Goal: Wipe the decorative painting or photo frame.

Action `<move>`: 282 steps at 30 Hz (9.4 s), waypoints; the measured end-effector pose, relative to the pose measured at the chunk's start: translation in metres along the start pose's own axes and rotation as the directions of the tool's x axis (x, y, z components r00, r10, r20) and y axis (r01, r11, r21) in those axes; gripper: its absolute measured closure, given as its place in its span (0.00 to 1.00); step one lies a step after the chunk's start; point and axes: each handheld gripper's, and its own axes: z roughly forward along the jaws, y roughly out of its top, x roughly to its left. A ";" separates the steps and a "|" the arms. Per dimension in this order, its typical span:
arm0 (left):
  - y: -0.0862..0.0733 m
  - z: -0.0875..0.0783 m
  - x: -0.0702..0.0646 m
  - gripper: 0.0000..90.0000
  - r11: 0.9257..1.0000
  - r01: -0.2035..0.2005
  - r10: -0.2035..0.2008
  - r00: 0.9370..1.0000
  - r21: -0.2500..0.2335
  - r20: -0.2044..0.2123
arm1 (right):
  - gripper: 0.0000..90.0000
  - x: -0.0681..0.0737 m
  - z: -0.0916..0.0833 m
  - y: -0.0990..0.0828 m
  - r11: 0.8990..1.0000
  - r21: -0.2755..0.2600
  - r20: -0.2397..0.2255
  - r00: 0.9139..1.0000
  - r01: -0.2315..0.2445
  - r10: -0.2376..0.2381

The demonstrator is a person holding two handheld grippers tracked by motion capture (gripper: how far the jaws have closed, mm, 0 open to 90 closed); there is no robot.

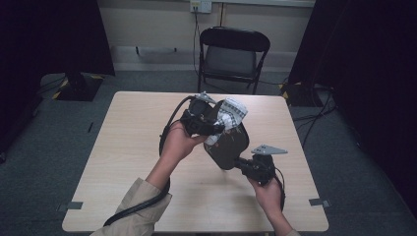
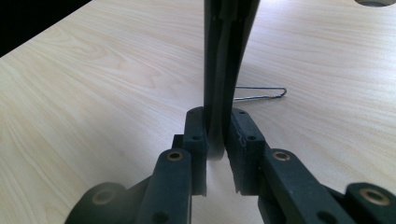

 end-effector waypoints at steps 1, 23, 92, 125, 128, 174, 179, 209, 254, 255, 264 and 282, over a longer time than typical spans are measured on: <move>-0.003 0.002 0.002 0.83 1.000 0.002 -0.002 1.000 0.005 0.003 | 0.88 0.000 0.000 0.000 1.000 0.000 0.000 1.000 0.000 0.000; -0.076 0.048 0.024 0.83 0.989 0.073 -0.074 0.997 0.126 0.000 | 0.88 0.000 0.001 0.001 1.000 0.007 -0.005 1.000 0.003 -0.003; -0.021 0.001 -0.003 0.83 1.000 -0.028 0.028 0.999 0.003 0.032 | 0.87 0.001 0.002 0.002 1.000 0.013 -0.019 1.000 -0.002 0.002; -0.073 0.048 0.010 0.83 0.991 0.013 -0.017 0.999 0.131 0.033 | 0.87 0.001 0.002 0.002 1.000 0.019 -0.020 1.000 0.001 -0.001; -0.080 0.053 0.012 0.83 0.990 0.022 -0.026 0.999 0.138 0.034 | 0.87 0.001 0.002 0.002 1.000 0.019 -0.020 1.000 0.002 -0.002; -0.119 0.056 0.025 0.83 0.982 0.097 -0.101 0.995 0.161 0.014 | 0.87 0.002 0.002 0.002 1.000 0.021 -0.017 1.000 0.015 -0.014; -0.098 0.040 0.020 0.83 0.991 0.059 -0.062 0.998 0.120 0.022 | 0.87 0.002 0.002 0.002 1.000 0.022 -0.017 1.000 0.014 -0.014; -0.040 0.022 -0.007 0.83 0.998 -0.046 0.045 0.998 0.033 0.042 | 0.87 0.002 0.002 0.002 1.000 0.021 -0.018 1.000 0.013 -0.013; -0.134 0.083 0.022 0.83 0.966 0.064 -0.068 0.998 0.250 0.008 | 0.87 0.002 0.002 0.003 1.000 0.024 -0.026 1.000 0.017 -0.016; -0.135 0.083 0.023 0.83 0.966 0.064 -0.068 0.998 0.251 0.007 | 0.87 0.002 0.002 0.003 1.000 0.025 -0.025 1.000 0.016 -0.015; -0.143 0.087 0.024 0.83 0.957 0.066 -0.064 0.998 0.283 -0.016 | 0.87 0.001 0.002 0.002 1.000 0.027 -0.028 1.000 0.014 -0.014; -0.129 0.051 0.027 0.82 0.979 0.085 -0.085 0.996 0.185 -0.004 | 0.80 0.004 0.005 0.000 0.999 0.037 -0.021 1.000 0.019 -0.018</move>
